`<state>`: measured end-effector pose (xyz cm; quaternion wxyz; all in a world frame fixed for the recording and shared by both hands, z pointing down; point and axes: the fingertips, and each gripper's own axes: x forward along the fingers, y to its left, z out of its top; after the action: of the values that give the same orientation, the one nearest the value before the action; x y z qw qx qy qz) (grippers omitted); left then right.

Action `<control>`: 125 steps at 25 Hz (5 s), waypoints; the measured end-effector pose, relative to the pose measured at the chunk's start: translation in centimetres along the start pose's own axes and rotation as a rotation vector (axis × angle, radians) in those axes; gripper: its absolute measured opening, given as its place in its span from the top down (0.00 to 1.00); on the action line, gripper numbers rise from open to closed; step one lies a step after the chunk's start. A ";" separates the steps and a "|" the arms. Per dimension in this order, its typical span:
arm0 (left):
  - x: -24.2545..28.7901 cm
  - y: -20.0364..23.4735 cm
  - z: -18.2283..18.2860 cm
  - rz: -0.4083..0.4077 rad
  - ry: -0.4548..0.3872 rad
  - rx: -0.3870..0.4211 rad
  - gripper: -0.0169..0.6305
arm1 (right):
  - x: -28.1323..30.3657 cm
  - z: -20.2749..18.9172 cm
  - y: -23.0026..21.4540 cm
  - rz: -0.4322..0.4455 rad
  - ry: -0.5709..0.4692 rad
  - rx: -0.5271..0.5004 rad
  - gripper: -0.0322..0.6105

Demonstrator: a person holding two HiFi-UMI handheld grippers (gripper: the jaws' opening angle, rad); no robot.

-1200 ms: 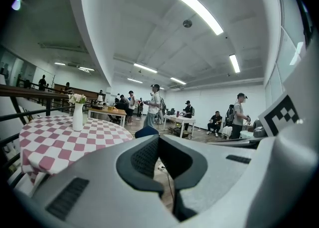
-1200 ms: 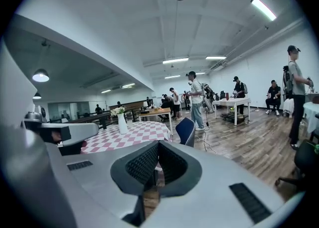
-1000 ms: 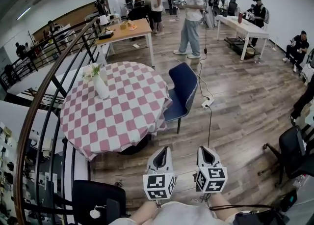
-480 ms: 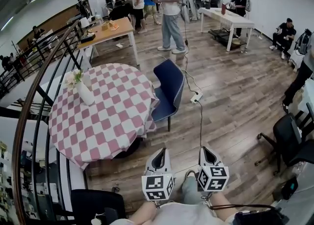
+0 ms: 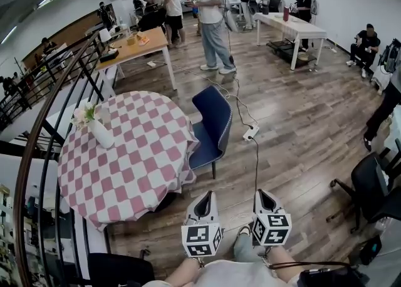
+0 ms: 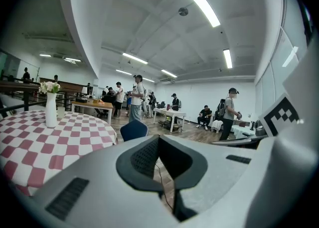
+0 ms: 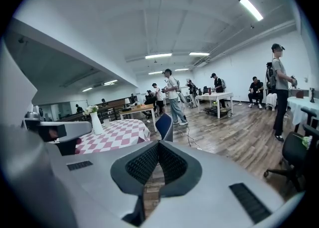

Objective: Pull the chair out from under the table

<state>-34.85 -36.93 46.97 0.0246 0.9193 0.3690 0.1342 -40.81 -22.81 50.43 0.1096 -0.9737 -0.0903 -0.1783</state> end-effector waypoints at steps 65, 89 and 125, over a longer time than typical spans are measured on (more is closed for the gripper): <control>47.3 -6.1 7.6 -0.050 0.074 -0.014 0.97 | 33.7 17.2 -26.1 0.044 0.066 -0.044 0.93; 60.6 0.4 9.7 -0.008 0.102 -0.085 0.97 | 48.4 22.4 -27.6 0.093 0.115 -0.070 0.93; 76.1 19.5 15.5 0.574 -0.022 -0.325 0.97 | 78.7 31.0 -22.0 0.589 0.264 -0.354 0.93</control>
<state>34.98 1.85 52.22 0.1362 0.9713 0.0685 0.1827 37.05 16.68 55.03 -0.0031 -0.9304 0.2411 -0.2759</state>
